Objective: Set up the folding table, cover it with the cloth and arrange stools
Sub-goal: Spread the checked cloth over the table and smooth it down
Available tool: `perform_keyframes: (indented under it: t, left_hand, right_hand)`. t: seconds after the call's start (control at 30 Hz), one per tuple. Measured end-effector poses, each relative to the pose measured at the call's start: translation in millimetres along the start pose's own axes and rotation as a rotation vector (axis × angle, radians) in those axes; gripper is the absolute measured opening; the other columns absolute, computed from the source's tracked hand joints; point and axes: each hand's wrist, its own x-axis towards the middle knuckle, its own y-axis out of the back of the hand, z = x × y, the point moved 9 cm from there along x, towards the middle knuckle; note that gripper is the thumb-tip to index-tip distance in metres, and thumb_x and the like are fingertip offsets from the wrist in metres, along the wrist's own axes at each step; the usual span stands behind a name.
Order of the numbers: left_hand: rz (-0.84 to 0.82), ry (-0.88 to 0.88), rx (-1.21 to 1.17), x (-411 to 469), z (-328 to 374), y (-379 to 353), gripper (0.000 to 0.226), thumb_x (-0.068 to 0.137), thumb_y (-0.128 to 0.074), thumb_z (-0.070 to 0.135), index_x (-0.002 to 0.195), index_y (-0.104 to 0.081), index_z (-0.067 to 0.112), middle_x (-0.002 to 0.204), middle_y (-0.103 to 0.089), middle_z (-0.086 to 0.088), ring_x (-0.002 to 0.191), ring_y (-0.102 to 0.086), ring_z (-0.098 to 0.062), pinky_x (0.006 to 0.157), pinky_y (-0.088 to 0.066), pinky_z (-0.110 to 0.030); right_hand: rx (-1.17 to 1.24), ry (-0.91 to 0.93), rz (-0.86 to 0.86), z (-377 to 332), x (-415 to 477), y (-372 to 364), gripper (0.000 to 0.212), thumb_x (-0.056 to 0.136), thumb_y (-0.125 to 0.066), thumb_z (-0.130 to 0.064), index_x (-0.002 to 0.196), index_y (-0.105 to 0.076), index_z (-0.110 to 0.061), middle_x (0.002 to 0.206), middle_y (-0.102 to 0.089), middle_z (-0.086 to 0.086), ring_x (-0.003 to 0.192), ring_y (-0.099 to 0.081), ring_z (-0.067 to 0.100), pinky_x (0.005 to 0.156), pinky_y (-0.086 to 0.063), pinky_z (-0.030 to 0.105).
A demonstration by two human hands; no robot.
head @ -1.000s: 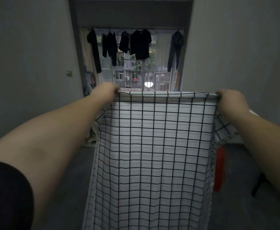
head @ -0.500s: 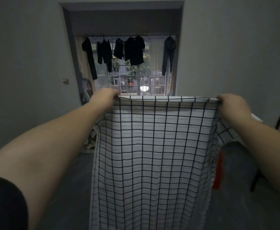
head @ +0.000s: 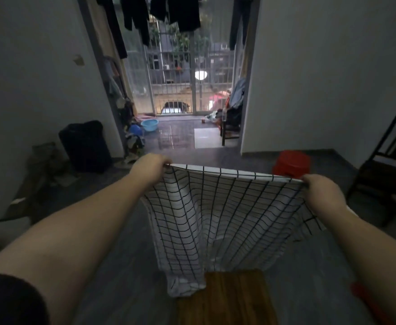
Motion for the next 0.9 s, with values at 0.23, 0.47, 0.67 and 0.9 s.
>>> perform_keyframes:
  t: [0.23,0.47,0.67,0.9]
  left_hand:
    - [-0.173,0.031,0.039,-20.6,-25.6,-59.5,0.017,0.096,-0.054,0.020,0.102,-0.071,0.020,0.104,-0.070,-0.009,0.095,-0.063,-0.031,0.074,-0.049,-0.035]
    - [-0.207,0.175,0.038,31.9,-58.5,-77.2,0.020,0.094,-0.054,0.011,0.101,-0.072,0.016,0.104,-0.068,-0.012,0.095,-0.064,-0.031,0.077,-0.051,-0.037]
    - [-0.033,0.265,-0.005,120.7,-75.3,-44.1,0.024,0.094,-0.050,0.010,0.103,-0.071,0.017,0.104,-0.067,-0.012,0.096,-0.064,-0.033,0.081,-0.052,-0.038]
    - [0.436,0.159,-0.120,165.1,-62.2,28.9,0.032,0.096,-0.051,0.020,0.123,-0.064,0.030,0.116,-0.069,-0.014,0.100,-0.064,-0.039,0.083,-0.051,-0.043]
  right_hand:
    - [-0.042,-0.022,-0.102,-12.6,-28.0,-43.7,0.025,0.086,-0.054,-0.007,0.099,-0.068,-0.023,0.107,-0.070,0.009,0.095,-0.065,0.033,0.074,-0.050,0.036]
    - [0.035,-0.079,-0.159,-43.5,31.5,-74.6,0.028,0.086,-0.045,-0.001,0.083,-0.059,-0.024,0.091,-0.066,0.013,0.080,-0.058,0.033,0.069,-0.048,0.037]
    - [0.071,-0.042,-0.032,-68.1,156.7,-61.7,0.027,0.084,-0.047,0.002,0.095,-0.065,-0.015,0.093,-0.065,0.019,0.075,-0.054,0.033,0.070,-0.042,0.033]
    - [0.264,0.011,0.282,-72.6,210.9,0.1,0.033,0.090,-0.048,-0.005,0.117,-0.068,-0.009,0.118,-0.064,0.021,0.106,-0.059,0.041,0.087,-0.047,0.041]
